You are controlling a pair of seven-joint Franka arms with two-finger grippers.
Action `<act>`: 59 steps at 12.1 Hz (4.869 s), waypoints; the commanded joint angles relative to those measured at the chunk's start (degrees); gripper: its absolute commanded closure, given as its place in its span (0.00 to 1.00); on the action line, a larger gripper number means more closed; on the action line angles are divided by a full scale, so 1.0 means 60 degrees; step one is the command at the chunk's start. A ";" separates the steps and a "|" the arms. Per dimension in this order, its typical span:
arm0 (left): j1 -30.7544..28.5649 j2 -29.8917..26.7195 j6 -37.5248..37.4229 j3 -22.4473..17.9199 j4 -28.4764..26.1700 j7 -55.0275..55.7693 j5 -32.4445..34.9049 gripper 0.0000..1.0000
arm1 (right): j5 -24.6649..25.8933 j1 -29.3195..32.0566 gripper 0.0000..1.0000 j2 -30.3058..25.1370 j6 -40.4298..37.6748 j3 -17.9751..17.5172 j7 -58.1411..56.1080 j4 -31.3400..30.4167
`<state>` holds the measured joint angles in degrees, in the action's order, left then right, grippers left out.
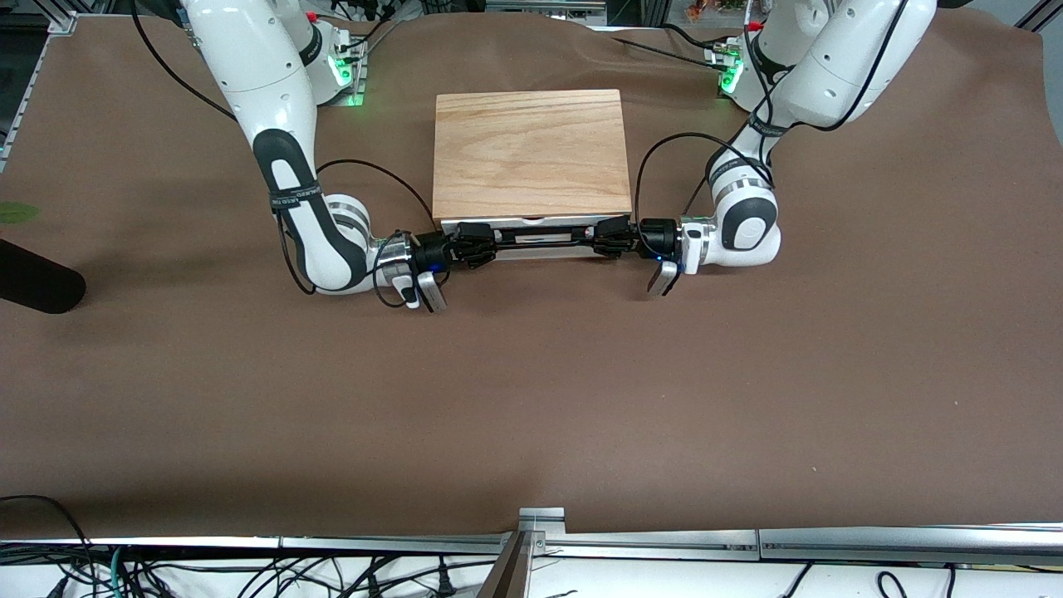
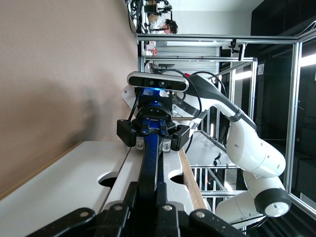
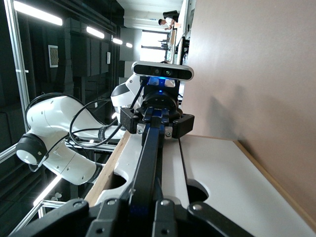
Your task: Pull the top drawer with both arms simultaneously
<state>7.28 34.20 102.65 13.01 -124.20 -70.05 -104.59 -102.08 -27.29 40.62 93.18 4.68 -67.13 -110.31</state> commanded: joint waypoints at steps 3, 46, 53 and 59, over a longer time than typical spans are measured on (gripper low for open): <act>0.0017 0.0261 0.0748 -0.0058 0.0309 0.0731 -0.0176 1.00 | -0.0434 0.0520 0.98 0.0333 0.0099 0.0054 0.0656 0.1142; 0.0193 0.1961 -0.0056 -0.1962 0.4719 0.6402 0.0923 0.00 | 0.3862 0.1326 0.00 0.1436 0.1872 0.1620 0.3798 0.5114; -0.0846 -0.1695 0.0236 -0.2168 0.4148 0.9649 0.7517 0.00 | 1.0121 0.1341 0.00 -0.0615 0.1754 0.2280 0.8765 0.5261; -0.1390 -0.4745 -0.0449 -0.2211 0.3063 0.9917 1.2735 0.00 | 1.4868 0.1180 0.00 -0.2198 0.0223 0.2281 1.1379 0.5275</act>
<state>-0.71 11.20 101.37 -0.27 -102.56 -10.33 -34.95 -17.77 -19.78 30.34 99.05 18.01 -0.25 -77.75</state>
